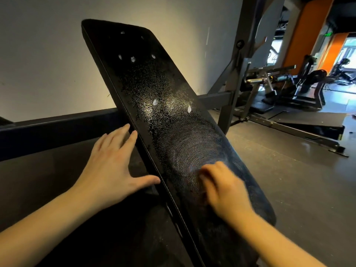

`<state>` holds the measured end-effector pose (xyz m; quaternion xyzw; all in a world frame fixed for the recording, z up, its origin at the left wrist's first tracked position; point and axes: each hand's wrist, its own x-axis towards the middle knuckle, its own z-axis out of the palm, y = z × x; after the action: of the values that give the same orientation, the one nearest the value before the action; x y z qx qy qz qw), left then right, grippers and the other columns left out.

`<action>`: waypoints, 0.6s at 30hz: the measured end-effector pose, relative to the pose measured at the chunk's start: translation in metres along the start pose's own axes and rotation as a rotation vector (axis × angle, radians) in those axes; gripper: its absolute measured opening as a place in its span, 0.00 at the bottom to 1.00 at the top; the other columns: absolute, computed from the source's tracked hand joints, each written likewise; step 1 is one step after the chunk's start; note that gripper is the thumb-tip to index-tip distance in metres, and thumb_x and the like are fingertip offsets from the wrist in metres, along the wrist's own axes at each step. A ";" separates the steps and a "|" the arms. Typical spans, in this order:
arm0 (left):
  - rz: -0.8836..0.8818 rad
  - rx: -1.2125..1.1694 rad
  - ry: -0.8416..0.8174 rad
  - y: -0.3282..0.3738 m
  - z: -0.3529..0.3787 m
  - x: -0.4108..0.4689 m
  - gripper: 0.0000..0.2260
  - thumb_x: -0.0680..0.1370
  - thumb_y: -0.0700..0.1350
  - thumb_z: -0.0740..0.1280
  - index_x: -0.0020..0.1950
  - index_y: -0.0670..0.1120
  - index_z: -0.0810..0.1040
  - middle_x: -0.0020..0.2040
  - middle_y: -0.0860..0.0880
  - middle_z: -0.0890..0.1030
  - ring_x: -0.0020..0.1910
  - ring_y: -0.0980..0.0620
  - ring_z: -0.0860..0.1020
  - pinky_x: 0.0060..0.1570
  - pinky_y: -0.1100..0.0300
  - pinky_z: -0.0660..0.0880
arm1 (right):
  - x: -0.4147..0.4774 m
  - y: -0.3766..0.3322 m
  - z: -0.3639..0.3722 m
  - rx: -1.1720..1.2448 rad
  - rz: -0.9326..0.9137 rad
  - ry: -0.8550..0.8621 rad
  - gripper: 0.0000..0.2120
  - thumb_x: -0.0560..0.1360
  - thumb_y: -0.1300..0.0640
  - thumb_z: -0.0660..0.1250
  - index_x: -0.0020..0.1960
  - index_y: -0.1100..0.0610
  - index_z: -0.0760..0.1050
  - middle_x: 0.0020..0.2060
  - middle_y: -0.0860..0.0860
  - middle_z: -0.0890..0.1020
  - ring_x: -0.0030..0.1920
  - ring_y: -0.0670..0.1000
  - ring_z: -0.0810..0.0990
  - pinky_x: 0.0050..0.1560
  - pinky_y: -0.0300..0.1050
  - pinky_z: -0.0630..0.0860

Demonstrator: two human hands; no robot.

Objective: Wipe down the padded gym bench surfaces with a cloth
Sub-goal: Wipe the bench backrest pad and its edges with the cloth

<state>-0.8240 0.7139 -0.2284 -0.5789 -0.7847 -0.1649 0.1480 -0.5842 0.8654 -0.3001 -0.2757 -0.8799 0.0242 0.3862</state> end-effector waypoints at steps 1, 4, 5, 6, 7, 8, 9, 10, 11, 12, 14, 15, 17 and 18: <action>-0.009 0.009 -0.014 0.005 0.004 -0.004 0.64 0.57 0.86 0.48 0.85 0.49 0.48 0.84 0.49 0.46 0.82 0.50 0.46 0.77 0.55 0.37 | 0.004 0.028 -0.004 -0.052 0.124 0.027 0.09 0.81 0.52 0.63 0.55 0.54 0.78 0.49 0.52 0.79 0.48 0.57 0.81 0.47 0.52 0.78; -0.020 0.056 -0.062 0.017 0.015 -0.006 0.67 0.55 0.87 0.46 0.84 0.47 0.44 0.84 0.48 0.43 0.83 0.49 0.44 0.78 0.51 0.36 | 0.042 0.073 -0.010 -0.099 0.413 0.075 0.07 0.81 0.54 0.64 0.55 0.57 0.76 0.51 0.57 0.80 0.52 0.62 0.80 0.49 0.53 0.74; -0.025 0.060 -0.061 0.020 0.017 -0.005 0.68 0.54 0.87 0.46 0.84 0.46 0.44 0.84 0.47 0.42 0.83 0.49 0.44 0.78 0.51 0.36 | 0.057 0.065 -0.005 -0.089 0.386 0.082 0.07 0.81 0.54 0.64 0.55 0.57 0.76 0.51 0.57 0.80 0.52 0.62 0.79 0.49 0.52 0.74; -0.032 0.055 -0.056 0.020 0.018 -0.003 0.68 0.54 0.87 0.46 0.84 0.46 0.45 0.84 0.47 0.42 0.83 0.49 0.44 0.78 0.51 0.36 | 0.070 0.046 0.002 -0.069 0.338 0.089 0.07 0.80 0.54 0.65 0.54 0.57 0.77 0.51 0.57 0.80 0.52 0.61 0.79 0.50 0.52 0.75; -0.034 0.046 -0.053 0.020 0.019 -0.003 0.68 0.54 0.87 0.46 0.84 0.46 0.46 0.85 0.48 0.43 0.83 0.49 0.45 0.79 0.51 0.37 | 0.076 0.021 0.012 -0.042 0.279 0.094 0.08 0.80 0.54 0.64 0.54 0.57 0.77 0.50 0.56 0.80 0.51 0.60 0.79 0.50 0.53 0.76; -0.030 0.047 -0.049 0.019 0.018 -0.003 0.68 0.54 0.87 0.46 0.85 0.46 0.47 0.85 0.48 0.44 0.83 0.49 0.45 0.79 0.50 0.38 | 0.075 -0.008 0.020 -0.005 0.202 0.090 0.09 0.80 0.53 0.63 0.54 0.57 0.77 0.49 0.55 0.79 0.50 0.59 0.79 0.49 0.54 0.76; -0.025 0.055 -0.043 0.017 0.018 -0.004 0.67 0.55 0.86 0.47 0.85 0.47 0.48 0.85 0.48 0.45 0.83 0.49 0.46 0.79 0.50 0.39 | 0.064 -0.036 0.025 0.035 0.116 0.066 0.10 0.80 0.52 0.62 0.54 0.57 0.77 0.48 0.55 0.78 0.48 0.58 0.78 0.47 0.53 0.76; -0.020 0.062 -0.037 0.015 0.017 -0.004 0.66 0.56 0.85 0.47 0.85 0.47 0.49 0.85 0.48 0.46 0.83 0.50 0.46 0.79 0.50 0.39 | 0.045 -0.056 0.026 0.083 0.027 0.020 0.11 0.80 0.51 0.60 0.54 0.57 0.76 0.48 0.54 0.77 0.47 0.57 0.78 0.45 0.52 0.75; -0.015 0.066 -0.034 0.014 0.018 -0.004 0.65 0.56 0.85 0.47 0.85 0.47 0.48 0.85 0.48 0.46 0.83 0.50 0.46 0.79 0.51 0.39 | 0.024 -0.062 0.021 0.131 -0.054 -0.029 0.12 0.80 0.51 0.60 0.55 0.57 0.77 0.47 0.53 0.77 0.46 0.56 0.77 0.44 0.51 0.75; -0.007 0.068 -0.038 0.013 0.019 -0.004 0.65 0.56 0.85 0.47 0.85 0.47 0.48 0.85 0.49 0.45 0.83 0.50 0.45 0.78 0.52 0.38 | 0.004 -0.056 0.015 0.151 -0.111 -0.066 0.12 0.80 0.52 0.61 0.56 0.57 0.77 0.47 0.52 0.77 0.45 0.55 0.78 0.44 0.49 0.75; 0.006 0.065 -0.052 0.013 0.022 -0.005 0.65 0.56 0.86 0.47 0.84 0.47 0.46 0.85 0.48 0.44 0.83 0.49 0.45 0.77 0.53 0.37 | -0.023 -0.015 0.001 0.110 -0.081 -0.064 0.10 0.80 0.53 0.63 0.56 0.56 0.78 0.47 0.51 0.78 0.46 0.54 0.79 0.47 0.47 0.77; 0.009 0.066 -0.054 0.013 0.024 -0.005 0.66 0.56 0.86 0.46 0.84 0.46 0.46 0.84 0.47 0.44 0.83 0.48 0.45 0.77 0.53 0.37 | -0.027 0.012 -0.005 0.061 0.019 -0.026 0.09 0.80 0.53 0.63 0.55 0.56 0.79 0.47 0.51 0.80 0.47 0.55 0.80 0.49 0.48 0.77; 0.011 0.080 -0.049 0.014 0.027 -0.005 0.67 0.56 0.87 0.46 0.84 0.44 0.47 0.84 0.45 0.45 0.83 0.46 0.48 0.79 0.50 0.41 | -0.014 0.063 -0.014 -0.042 0.289 0.068 0.08 0.81 0.54 0.63 0.54 0.56 0.78 0.49 0.54 0.81 0.49 0.58 0.81 0.48 0.48 0.74; 0.016 0.091 -0.052 0.015 0.027 -0.005 0.67 0.56 0.87 0.47 0.84 0.44 0.49 0.84 0.44 0.47 0.83 0.45 0.49 0.80 0.48 0.43 | -0.001 0.076 -0.014 -0.075 0.419 0.108 0.08 0.81 0.54 0.63 0.55 0.57 0.78 0.49 0.55 0.81 0.50 0.60 0.81 0.46 0.47 0.71</action>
<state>-0.8098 0.7256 -0.2534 -0.5819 -0.7902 -0.1128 0.1554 -0.5387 0.9267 -0.3107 -0.4676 -0.7816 0.0565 0.4089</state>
